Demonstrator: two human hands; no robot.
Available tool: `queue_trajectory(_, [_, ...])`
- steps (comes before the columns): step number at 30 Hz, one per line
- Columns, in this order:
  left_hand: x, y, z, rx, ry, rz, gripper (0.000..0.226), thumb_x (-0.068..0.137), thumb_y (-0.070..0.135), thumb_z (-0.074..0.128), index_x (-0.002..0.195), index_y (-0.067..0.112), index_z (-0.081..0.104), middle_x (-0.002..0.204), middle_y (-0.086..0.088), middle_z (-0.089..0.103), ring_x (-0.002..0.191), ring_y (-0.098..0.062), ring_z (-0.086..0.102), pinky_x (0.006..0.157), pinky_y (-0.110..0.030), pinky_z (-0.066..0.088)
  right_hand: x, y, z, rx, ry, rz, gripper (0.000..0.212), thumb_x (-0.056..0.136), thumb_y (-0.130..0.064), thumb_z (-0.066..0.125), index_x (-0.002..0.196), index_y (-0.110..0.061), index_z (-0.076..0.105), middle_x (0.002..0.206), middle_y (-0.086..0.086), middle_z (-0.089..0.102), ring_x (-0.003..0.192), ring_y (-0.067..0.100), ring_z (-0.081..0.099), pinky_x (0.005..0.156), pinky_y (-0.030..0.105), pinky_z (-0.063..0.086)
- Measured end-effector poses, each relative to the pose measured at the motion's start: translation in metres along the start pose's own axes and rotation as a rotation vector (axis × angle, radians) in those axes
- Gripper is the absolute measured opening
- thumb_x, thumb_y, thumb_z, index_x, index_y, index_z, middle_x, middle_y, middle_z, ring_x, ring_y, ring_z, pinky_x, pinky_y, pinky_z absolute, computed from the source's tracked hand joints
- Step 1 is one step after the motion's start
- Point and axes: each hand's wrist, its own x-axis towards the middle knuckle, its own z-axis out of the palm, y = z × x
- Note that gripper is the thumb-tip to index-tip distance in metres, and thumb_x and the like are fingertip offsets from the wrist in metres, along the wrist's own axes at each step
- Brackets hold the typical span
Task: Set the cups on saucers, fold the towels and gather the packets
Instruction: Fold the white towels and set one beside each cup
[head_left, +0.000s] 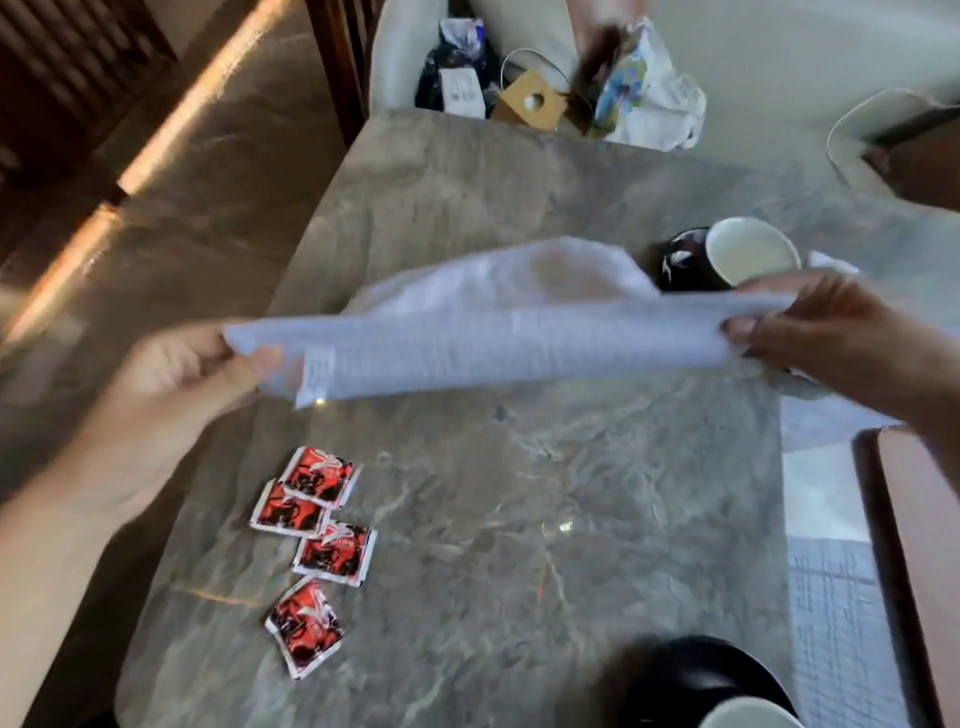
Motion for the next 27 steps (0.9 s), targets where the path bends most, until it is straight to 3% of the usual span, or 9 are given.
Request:
queue_trajectory(2, [-0.019, -0.017, 0.018, -0.018, -0.084, -0.11, 0.057, 0.04, 0.068, 0.078, 0.081, 0.028, 0.077, 0.079, 0.008, 0.076, 0.073, 0.0, 0.069, 0.073, -0.011, 0.053, -0.021, 0.032, 0.008, 0.023, -0.059, 0.127, 0.011, 0.077, -0.02, 0.069, 0.079, -0.014, 0.078, 0.077, -0.003, 0.076, 0.073, 0.005, 0.069, 0.068, 0.014, 0.054])
queue_trajectory(5, [-0.041, -0.053, 0.025, 0.005, -0.147, -0.347, 0.077, 0.034, 0.074, 0.076, 0.09, 0.022, 0.075, 0.089, -0.001, 0.077, 0.077, -0.004, 0.069, 0.071, -0.013, 0.053, -0.044, 0.073, 0.01, 0.096, -0.128, 0.387, 0.058, 0.054, -0.054, 0.084, 0.091, -0.011, 0.076, 0.09, 0.007, 0.075, 0.085, 0.016, 0.07, 0.073, 0.025, 0.057])
queue_trajectory(9, [-0.064, -0.074, 0.032, 0.04, -0.237, -0.576, 0.093, 0.026, 0.073, 0.077, 0.097, 0.012, 0.073, 0.097, -0.003, 0.076, 0.087, -0.011, 0.069, 0.083, -0.029, 0.047, -0.07, 0.104, 0.026, 0.109, -0.187, 0.563, 0.068, 0.047, -0.061, 0.084, 0.092, -0.01, 0.075, 0.091, 0.008, 0.075, 0.088, 0.02, 0.071, 0.07, 0.028, 0.057])
queue_trajectory(12, [-0.062, -0.078, 0.035, 0.053, -0.192, -0.588, 0.088, 0.03, 0.073, 0.077, 0.098, 0.017, 0.073, 0.099, -0.003, 0.075, 0.093, -0.02, 0.068, 0.089, -0.04, 0.045, -0.073, 0.112, 0.032, 0.156, -0.139, 0.585, 0.07, 0.046, -0.064, 0.082, 0.095, -0.014, 0.076, 0.092, 0.007, 0.075, 0.087, 0.019, 0.072, 0.067, 0.028, 0.057])
queue_trajectory(14, [-0.051, -0.076, 0.04, 0.025, -0.124, -0.548, 0.057, 0.056, 0.062, 0.074, 0.095, 0.02, 0.073, 0.095, 0.0, 0.076, 0.094, -0.024, 0.064, 0.085, -0.041, 0.043, -0.068, 0.111, 0.035, 0.186, -0.058, 0.563, 0.06, 0.056, -0.062, 0.078, 0.095, -0.016, 0.075, 0.09, 0.005, 0.076, 0.085, 0.017, 0.072, 0.064, 0.026, 0.057])
queue_trajectory(16, [-0.034, -0.075, 0.048, 0.027, -0.035, -0.477, 0.018, 0.083, 0.03, 0.061, 0.092, 0.019, 0.07, 0.089, 0.008, 0.076, 0.095, -0.02, 0.064, 0.084, -0.035, 0.045, -0.058, 0.113, 0.037, 0.157, 0.055, 0.511, 0.035, 0.08, -0.046, 0.066, 0.095, -0.015, 0.073, 0.09, 0.004, 0.075, 0.085, 0.018, 0.071, 0.064, 0.028, 0.057])
queue_trajectory(20, [0.004, -0.074, 0.065, 0.137, 0.03, -0.327, 0.021, 0.093, 0.016, 0.05, 0.086, 0.027, 0.067, 0.083, 0.007, 0.075, 0.08, -0.003, 0.066, 0.077, -0.026, 0.046, -0.033, 0.128, 0.042, -0.046, 0.322, 0.394, 0.026, 0.094, -0.026, 0.055, 0.088, -0.005, 0.067, 0.076, 0.009, 0.065, 0.07, 0.017, 0.06, 0.063, 0.035, 0.049])
queue_trajectory(23, [0.027, -0.085, 0.071, 0.181, 0.076, -0.245, 0.022, 0.093, 0.014, 0.051, 0.082, 0.026, 0.065, 0.089, -0.01, 0.065, 0.08, -0.02, 0.057, 0.072, -0.033, 0.04, -0.015, 0.138, 0.045, -0.175, 0.455, 0.322, 0.033, 0.091, -0.022, 0.058, 0.071, 0.003, 0.052, 0.063, 0.007, 0.046, 0.059, 0.017, 0.042, 0.056, 0.033, 0.033])
queue_trajectory(27, [0.047, -0.108, 0.073, 0.264, 0.107, -0.243, 0.018, 0.092, 0.012, 0.051, 0.078, 0.011, 0.062, 0.08, -0.013, 0.054, 0.076, -0.021, 0.046, 0.068, -0.035, 0.032, -0.001, 0.146, 0.046, -0.38, 0.546, 0.294, 0.032, 0.089, -0.019, 0.059, 0.061, -0.014, 0.043, 0.052, -0.006, 0.036, 0.046, 0.006, 0.03, 0.046, 0.021, 0.024])
